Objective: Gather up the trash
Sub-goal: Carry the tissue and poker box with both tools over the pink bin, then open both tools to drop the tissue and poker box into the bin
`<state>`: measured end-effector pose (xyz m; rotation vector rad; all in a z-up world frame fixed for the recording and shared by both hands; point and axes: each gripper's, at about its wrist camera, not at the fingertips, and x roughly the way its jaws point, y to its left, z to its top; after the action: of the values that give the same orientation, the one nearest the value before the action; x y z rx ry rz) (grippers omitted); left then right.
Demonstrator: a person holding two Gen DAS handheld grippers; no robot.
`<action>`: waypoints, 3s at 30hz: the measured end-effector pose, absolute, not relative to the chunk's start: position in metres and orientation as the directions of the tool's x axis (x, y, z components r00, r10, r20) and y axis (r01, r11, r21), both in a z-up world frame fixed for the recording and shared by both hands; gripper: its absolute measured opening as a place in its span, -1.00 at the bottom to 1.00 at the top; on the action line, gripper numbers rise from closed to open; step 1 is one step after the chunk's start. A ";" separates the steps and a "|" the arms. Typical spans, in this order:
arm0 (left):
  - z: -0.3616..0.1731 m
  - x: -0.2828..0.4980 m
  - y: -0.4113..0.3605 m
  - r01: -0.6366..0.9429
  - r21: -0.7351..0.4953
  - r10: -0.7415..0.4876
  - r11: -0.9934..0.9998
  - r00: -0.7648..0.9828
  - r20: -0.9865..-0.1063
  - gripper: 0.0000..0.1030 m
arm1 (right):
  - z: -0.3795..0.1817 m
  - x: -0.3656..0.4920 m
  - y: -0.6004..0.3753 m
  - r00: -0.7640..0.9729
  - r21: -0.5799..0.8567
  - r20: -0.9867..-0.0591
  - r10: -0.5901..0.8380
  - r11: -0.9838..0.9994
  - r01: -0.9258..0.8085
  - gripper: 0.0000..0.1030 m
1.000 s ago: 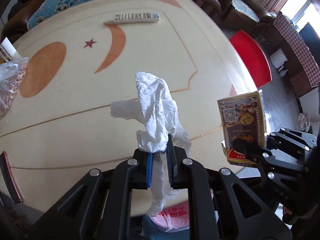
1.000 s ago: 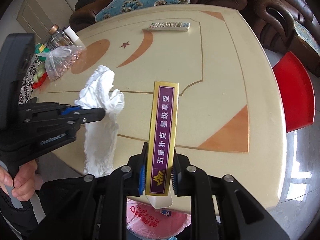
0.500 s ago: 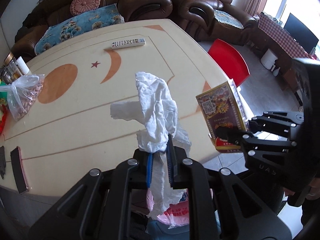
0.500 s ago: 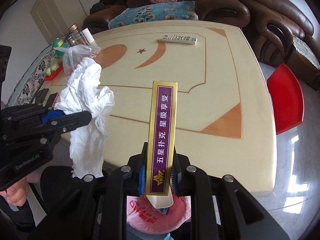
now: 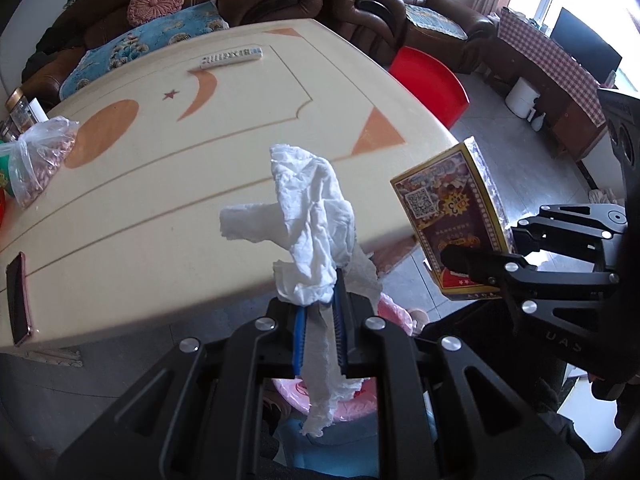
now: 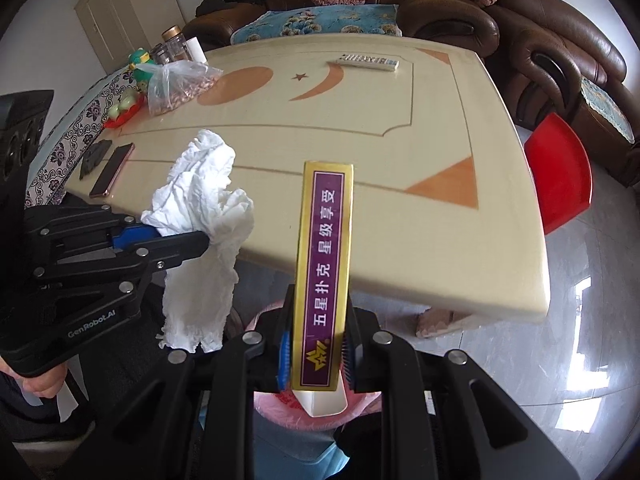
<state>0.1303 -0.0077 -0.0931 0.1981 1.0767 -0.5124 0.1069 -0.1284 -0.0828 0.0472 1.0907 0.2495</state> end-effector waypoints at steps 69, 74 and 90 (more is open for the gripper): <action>-0.396 0.161 -0.022 0.327 -0.115 -0.086 0.938 -0.101 -0.991 -0.74 | -0.403 0.117 -0.118 -0.107 0.231 -0.968 0.228 0.973 -0.024 -0.62; -0.396 0.159 -0.023 0.334 -0.103 -0.076 0.937 -0.095 -0.993 -0.69 | -0.407 0.117 -0.118 -0.114 0.231 -0.967 0.227 0.973 -0.024 -0.61; -0.391 0.156 -0.029 0.388 -0.016 0.020 0.921 -0.088 -0.996 0.09 | -0.401 0.117 -0.127 -0.092 0.198 -0.976 0.196 0.980 -0.007 0.07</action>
<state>0.1560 -0.0293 -0.3915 0.3187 1.6385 -0.3158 0.1167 -0.1265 -0.4008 0.1450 1.6563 0.1707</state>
